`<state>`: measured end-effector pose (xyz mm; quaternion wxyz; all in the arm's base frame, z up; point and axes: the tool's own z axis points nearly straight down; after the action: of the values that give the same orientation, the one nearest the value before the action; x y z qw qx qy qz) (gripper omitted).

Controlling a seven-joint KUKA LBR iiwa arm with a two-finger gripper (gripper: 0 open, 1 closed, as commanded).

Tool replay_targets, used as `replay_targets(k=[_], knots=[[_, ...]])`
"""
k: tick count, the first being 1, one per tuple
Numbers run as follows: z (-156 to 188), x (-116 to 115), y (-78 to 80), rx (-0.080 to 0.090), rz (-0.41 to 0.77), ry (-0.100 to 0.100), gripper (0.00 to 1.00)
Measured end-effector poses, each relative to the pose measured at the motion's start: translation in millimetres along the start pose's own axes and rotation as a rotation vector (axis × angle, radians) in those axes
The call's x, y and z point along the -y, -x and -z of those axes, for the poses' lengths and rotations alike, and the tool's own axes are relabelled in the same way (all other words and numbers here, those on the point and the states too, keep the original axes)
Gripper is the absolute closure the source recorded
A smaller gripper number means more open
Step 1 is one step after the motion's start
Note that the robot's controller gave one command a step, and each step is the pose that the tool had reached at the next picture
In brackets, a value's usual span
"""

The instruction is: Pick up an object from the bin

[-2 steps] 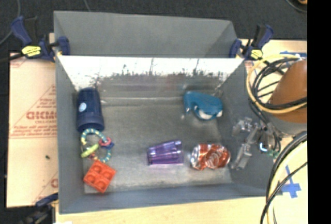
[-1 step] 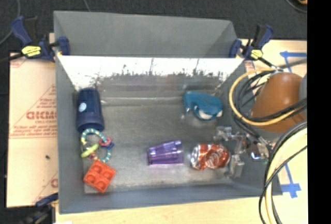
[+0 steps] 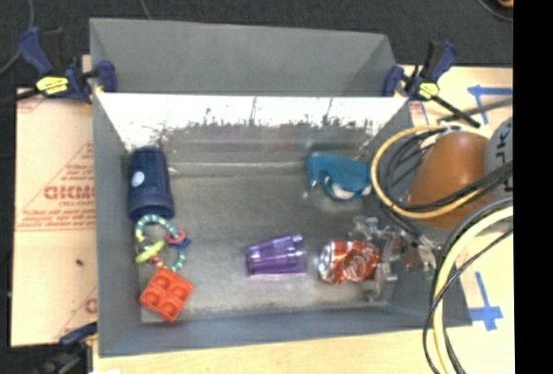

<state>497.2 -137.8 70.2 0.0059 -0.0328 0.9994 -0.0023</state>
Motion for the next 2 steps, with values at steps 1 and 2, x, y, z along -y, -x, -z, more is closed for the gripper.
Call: replay_targets(k=[1, 2], knots=[[0.3, -14.7, 3.4, -0.004, 0.104, -0.001, 1.00], [0.4, -14.8, 3.5, -0.004, 0.104, -0.001, 1.00]])
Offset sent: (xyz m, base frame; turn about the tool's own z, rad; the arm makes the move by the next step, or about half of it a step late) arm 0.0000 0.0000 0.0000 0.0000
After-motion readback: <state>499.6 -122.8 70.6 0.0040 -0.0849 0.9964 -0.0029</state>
